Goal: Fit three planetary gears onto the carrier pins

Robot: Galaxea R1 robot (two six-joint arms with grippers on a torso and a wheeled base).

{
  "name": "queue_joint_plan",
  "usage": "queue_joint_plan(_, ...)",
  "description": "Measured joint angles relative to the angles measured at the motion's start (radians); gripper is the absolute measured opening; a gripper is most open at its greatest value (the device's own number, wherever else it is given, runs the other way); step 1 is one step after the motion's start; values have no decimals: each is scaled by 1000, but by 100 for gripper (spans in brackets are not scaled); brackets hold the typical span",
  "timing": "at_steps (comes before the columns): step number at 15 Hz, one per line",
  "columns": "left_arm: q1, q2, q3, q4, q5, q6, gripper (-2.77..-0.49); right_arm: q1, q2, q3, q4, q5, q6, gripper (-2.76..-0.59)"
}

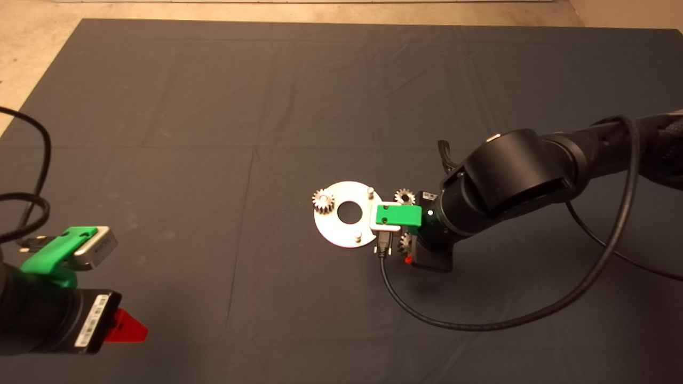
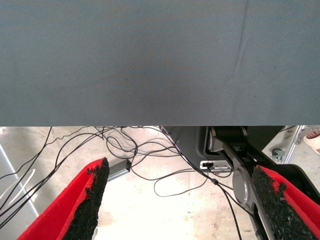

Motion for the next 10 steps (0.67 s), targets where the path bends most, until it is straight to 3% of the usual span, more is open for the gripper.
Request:
queue_joint_plan(6,0,0,0,0,0,0,-122,1,127,-150,25,1,2,-226)
queue_joint_plan(10,0,0,0,0,0,0,-122,2,161,-204,27,2,1,-226)
